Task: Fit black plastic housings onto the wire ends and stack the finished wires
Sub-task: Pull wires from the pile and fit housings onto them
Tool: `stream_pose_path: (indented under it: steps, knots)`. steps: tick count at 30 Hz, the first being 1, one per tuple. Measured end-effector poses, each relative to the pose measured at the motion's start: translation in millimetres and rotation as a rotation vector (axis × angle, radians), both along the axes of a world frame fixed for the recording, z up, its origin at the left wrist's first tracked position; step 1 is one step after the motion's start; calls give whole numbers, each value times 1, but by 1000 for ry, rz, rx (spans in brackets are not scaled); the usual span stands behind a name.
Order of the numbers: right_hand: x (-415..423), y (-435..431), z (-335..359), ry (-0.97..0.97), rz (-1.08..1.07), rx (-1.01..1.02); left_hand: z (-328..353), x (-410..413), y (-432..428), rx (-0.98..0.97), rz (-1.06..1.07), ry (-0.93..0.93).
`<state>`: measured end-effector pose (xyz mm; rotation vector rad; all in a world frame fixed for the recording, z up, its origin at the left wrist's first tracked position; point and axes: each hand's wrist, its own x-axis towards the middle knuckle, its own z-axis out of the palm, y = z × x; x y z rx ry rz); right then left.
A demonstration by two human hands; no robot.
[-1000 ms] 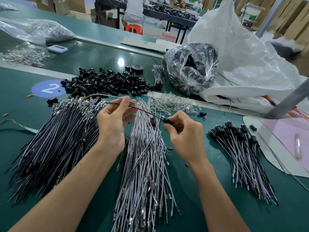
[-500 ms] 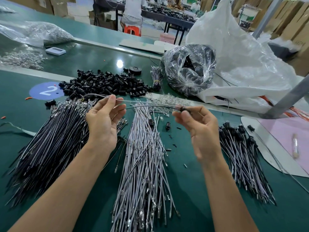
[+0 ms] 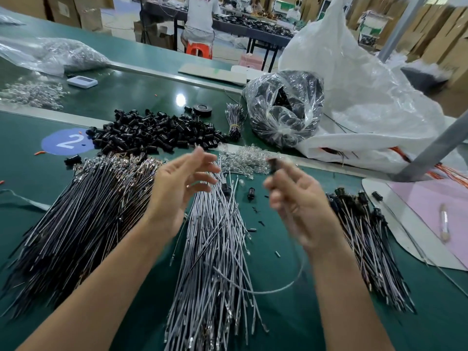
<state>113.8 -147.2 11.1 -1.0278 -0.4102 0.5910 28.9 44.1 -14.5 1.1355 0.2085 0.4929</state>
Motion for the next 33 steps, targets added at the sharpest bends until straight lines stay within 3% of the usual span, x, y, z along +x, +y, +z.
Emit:
stream_pose_path:
  steps: [3,11,20,26,33]
  knots:
    - [-12,20,-10,-360,-46,-371,-3,1,-14,214,-98,49]
    - [-21,32,-17,-583,-137,-448,-6,4,-19,148,-101,-15]
    - [-22,33,-21,-605,-179,-493,-3,4,-22,83,-21,-125]
    - [-26,33,-19,-546,-200,-372,-5,3,-27,152,-7,-112]
    - [-28,36,-19,-480,-180,-268,0,0,-25,72,-52,-155]
